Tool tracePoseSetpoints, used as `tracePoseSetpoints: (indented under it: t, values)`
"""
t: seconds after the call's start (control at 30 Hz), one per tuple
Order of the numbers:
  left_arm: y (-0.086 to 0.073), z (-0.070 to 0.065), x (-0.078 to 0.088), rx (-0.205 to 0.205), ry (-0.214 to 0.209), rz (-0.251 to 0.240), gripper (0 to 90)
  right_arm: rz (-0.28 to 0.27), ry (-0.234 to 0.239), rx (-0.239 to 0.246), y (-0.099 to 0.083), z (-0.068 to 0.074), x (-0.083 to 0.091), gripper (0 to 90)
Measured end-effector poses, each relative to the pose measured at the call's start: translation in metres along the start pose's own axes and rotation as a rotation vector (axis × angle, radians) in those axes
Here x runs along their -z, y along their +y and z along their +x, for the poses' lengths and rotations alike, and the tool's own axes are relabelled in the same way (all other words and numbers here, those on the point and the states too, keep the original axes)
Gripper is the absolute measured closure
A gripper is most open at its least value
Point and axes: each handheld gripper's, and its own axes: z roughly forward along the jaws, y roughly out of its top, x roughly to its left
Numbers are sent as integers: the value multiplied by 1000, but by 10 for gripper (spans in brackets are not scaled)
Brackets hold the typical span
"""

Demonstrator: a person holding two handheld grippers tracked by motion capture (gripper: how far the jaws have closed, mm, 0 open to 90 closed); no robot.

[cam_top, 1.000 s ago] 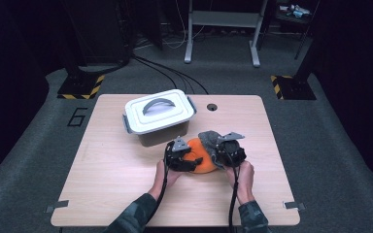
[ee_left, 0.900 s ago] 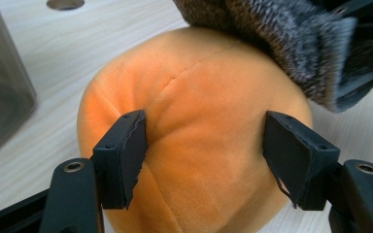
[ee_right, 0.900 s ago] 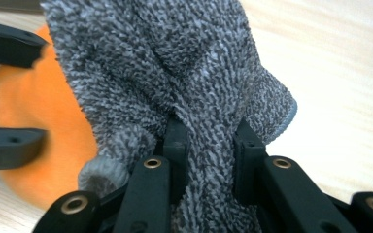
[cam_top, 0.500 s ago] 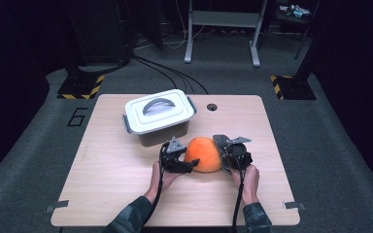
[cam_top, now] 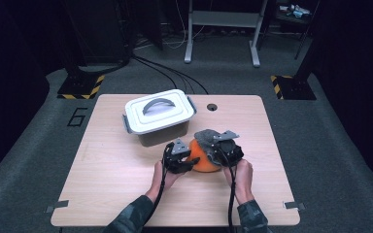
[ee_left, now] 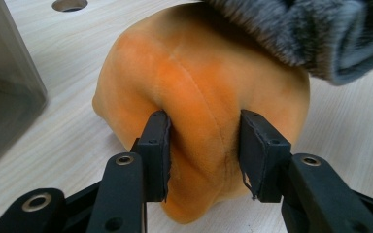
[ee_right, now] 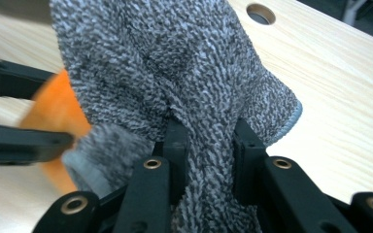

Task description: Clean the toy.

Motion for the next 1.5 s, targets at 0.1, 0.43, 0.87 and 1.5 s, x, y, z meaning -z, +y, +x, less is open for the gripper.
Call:
tracePoseSetpoints:
  t: [0.1,0.43,0.87,1.5]
  values:
    - [0,0,1,7,-7,-17,557,36,8,-40,-5,-9,-15,729]
    - [-1,-6,-3,-12,-15,-5,597,40,15,-115,-24,-32,-22,731]
    - [9,-15,-2,-124,-6,3,744,-23,11,19,8,1,13,730]
    - [-2,-11,-7,94,17,-24,323,43,-7,-139,-28,-40,-20,736]
